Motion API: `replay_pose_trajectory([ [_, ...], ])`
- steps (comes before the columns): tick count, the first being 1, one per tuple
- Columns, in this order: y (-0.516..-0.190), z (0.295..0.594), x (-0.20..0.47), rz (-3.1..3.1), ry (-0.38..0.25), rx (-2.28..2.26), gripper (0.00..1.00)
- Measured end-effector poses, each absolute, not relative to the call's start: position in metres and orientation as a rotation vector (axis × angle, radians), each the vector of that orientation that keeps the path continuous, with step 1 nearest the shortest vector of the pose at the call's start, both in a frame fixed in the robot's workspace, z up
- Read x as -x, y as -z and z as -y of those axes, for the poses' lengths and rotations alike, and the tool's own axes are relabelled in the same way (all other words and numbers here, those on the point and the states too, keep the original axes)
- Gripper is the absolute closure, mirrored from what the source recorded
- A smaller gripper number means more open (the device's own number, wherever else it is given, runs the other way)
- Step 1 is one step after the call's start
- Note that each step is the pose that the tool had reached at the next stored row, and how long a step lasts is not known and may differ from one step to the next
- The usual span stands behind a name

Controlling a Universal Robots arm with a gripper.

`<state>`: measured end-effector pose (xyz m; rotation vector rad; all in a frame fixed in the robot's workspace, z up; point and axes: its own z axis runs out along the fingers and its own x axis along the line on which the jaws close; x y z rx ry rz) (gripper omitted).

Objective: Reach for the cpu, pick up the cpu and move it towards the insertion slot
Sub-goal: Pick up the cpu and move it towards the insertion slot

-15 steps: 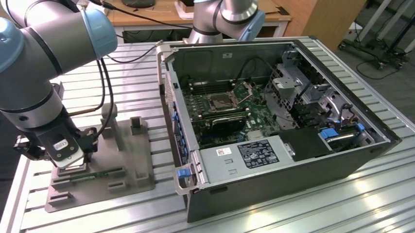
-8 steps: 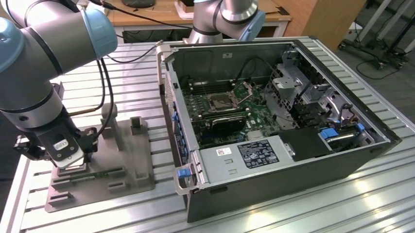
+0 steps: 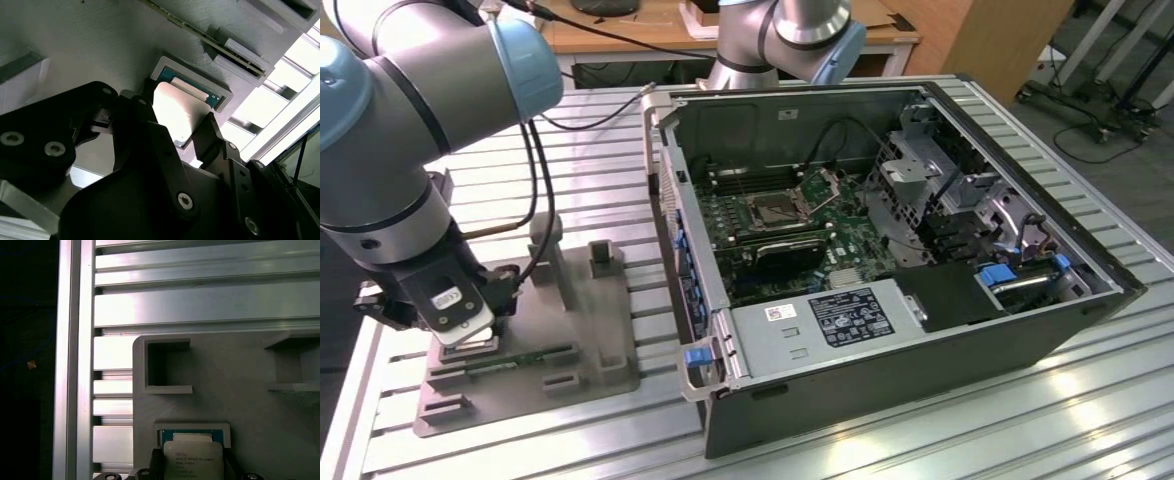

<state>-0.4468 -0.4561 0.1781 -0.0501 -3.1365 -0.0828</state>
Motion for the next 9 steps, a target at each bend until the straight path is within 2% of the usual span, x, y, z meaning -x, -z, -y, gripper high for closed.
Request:
replay_pose_trajectory([
  [9,-0.1779,0.4561,0.4463,3.136,0.083,0.05,0.45],
])
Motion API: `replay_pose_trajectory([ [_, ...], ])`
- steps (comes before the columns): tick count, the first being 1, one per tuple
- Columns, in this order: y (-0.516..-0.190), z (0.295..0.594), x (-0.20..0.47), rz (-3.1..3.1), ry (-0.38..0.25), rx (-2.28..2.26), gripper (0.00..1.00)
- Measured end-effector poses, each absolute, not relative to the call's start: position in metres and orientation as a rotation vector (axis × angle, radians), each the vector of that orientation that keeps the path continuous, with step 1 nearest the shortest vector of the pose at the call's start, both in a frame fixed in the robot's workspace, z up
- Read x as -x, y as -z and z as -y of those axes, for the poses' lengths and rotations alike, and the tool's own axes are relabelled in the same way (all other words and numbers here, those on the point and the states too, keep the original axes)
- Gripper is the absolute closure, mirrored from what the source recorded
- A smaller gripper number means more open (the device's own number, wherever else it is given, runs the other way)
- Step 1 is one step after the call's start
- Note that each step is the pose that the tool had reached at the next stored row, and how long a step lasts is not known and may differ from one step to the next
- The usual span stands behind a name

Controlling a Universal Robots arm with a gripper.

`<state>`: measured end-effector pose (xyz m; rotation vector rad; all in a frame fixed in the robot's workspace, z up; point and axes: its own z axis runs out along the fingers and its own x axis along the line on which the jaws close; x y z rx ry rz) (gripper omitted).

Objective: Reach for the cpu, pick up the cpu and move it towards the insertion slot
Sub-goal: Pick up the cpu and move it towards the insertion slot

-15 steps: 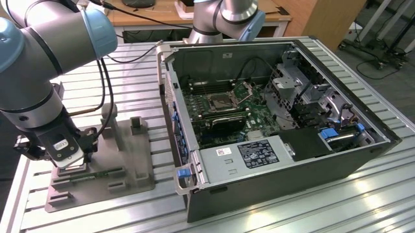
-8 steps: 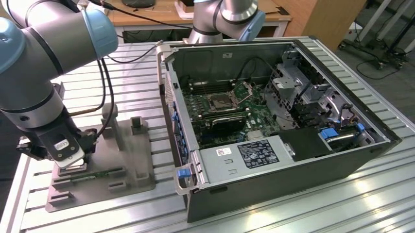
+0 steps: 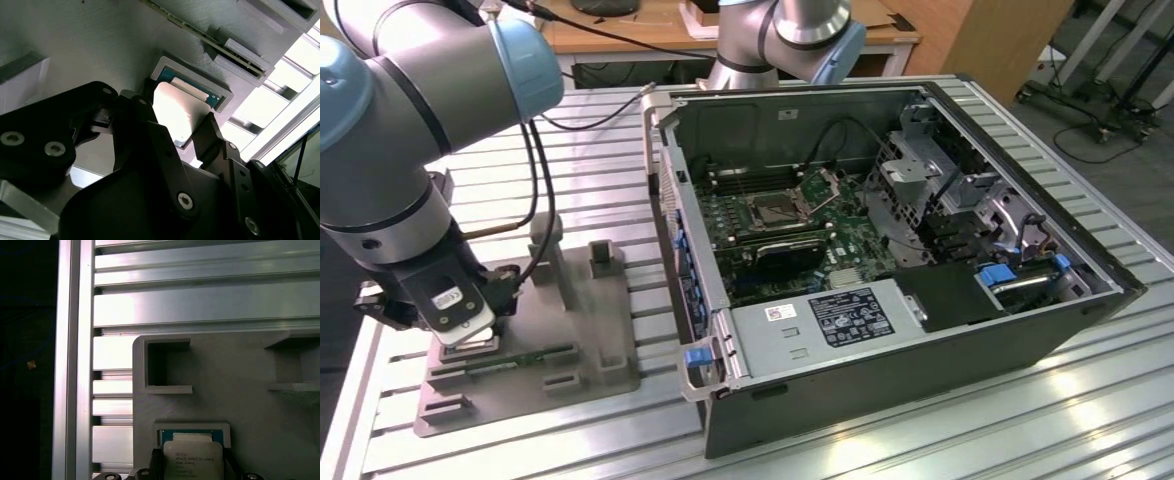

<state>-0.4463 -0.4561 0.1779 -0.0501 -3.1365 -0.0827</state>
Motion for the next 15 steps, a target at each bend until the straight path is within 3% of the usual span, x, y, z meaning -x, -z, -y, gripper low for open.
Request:
replay_pose_trajectory([
  [15,-0.1779,0.4561,0.4446,3.137,0.084,0.05,0.45],
])
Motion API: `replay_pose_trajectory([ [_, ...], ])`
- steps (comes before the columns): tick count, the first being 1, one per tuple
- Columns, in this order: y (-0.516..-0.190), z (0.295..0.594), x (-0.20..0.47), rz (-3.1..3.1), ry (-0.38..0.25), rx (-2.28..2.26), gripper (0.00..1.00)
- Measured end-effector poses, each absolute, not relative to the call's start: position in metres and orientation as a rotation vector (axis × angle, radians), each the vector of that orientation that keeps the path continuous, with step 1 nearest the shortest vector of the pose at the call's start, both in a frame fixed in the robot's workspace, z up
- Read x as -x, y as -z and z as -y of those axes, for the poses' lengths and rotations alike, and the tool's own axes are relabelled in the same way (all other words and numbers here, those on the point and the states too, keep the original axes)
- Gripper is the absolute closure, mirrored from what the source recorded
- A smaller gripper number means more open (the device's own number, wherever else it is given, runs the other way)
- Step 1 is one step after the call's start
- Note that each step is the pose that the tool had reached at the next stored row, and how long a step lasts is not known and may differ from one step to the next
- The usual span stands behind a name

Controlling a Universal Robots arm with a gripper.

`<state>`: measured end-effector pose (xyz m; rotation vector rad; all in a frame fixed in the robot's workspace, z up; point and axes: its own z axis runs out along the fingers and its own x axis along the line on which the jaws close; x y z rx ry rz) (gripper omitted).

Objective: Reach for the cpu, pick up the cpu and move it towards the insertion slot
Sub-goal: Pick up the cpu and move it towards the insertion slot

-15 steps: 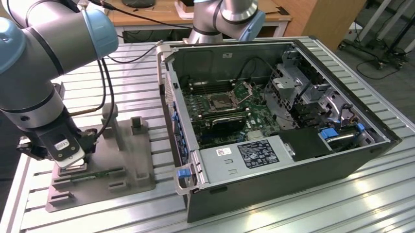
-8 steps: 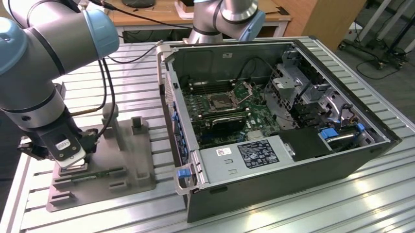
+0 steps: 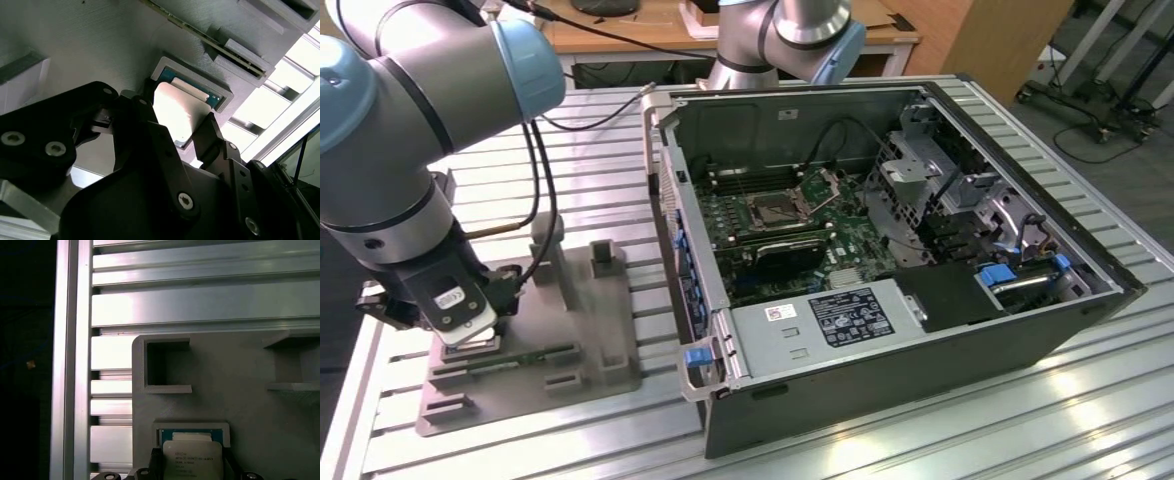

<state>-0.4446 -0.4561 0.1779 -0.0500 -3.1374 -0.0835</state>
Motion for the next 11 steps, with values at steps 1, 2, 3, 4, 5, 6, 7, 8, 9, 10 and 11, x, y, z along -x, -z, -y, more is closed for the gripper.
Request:
replay_pose_trajectory([
  [1,-0.1789,0.456,0.4445,3.138,0.084,0.05,0.45],
  [2,-0.1806,0.4561,0.4447,3.137,0.083,0.05,0.45],
  [3,-0.1828,0.4562,0.4449,3.137,0.083,0.05,0.45],
  [4,-0.1845,0.4561,0.445,3.137,0.083,0.05,0.45],
  [5,-0.1861,0.4562,0.445,3.137,0.083,0.05,0.45],
  [6,-0.1867,0.4562,0.445,3.137,0.083,0.05,0.45],
  [7,-0.1867,0.4561,0.445,3.137,0.083,0.05,0.45],
  [8,-0.1867,0.4561,0.445,3.137,0.083,0.05,0.45],
  [9,-0.1868,0.4561,0.445,3.137,0.083,0.05,0.45],
  [10,-0.187,0.4561,0.4451,3.137,0.083,0.05,0.45],
  [11,-0.1871,0.4561,0.4451,3.137,0.083,0.05,0.45],
])
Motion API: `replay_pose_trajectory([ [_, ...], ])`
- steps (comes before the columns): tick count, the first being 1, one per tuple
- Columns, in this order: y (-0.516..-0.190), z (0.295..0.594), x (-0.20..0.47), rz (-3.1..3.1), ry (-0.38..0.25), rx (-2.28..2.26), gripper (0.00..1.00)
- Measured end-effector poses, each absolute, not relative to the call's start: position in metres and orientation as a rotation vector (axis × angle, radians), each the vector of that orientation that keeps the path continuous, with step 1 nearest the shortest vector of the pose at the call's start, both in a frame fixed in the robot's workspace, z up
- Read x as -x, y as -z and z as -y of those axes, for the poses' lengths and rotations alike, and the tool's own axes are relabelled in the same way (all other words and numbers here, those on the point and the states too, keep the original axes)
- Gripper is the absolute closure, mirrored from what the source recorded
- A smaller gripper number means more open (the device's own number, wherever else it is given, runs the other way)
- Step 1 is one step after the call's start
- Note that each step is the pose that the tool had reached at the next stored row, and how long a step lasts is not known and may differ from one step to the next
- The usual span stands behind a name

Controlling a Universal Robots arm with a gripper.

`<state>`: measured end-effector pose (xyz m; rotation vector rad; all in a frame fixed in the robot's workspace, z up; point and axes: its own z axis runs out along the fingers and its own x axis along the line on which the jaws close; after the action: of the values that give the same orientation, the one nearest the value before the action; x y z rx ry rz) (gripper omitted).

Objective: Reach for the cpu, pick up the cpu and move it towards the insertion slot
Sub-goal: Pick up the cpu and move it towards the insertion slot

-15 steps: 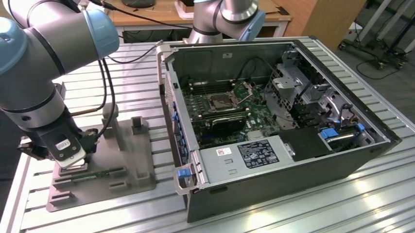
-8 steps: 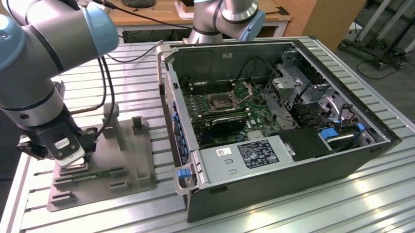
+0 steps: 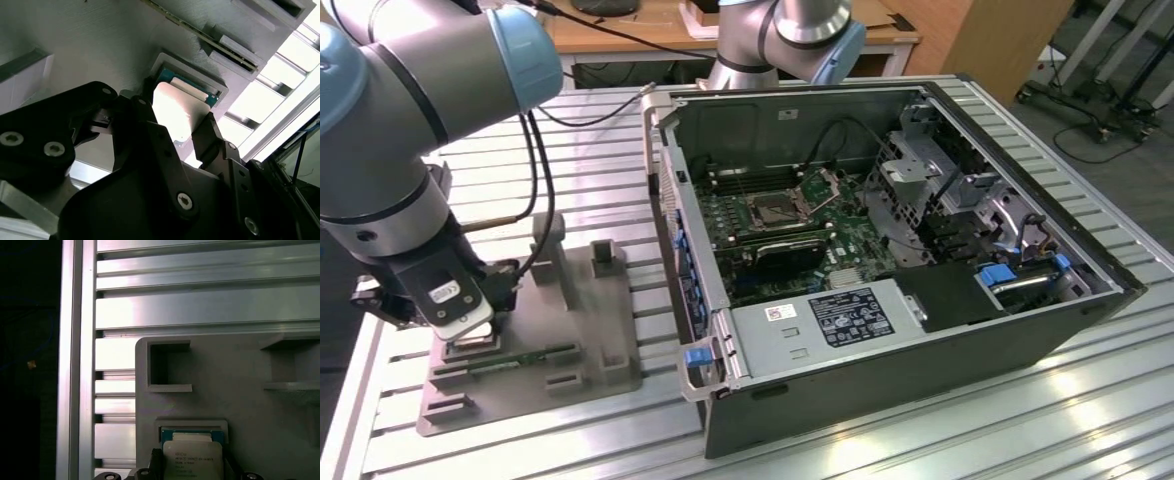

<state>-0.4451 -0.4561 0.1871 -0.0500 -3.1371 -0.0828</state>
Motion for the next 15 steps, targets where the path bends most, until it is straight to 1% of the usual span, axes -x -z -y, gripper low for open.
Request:
replay_pose_trajectory([
  [15,-0.199,0.456,0.445,3.137,0.083,0.05,0.45],
])
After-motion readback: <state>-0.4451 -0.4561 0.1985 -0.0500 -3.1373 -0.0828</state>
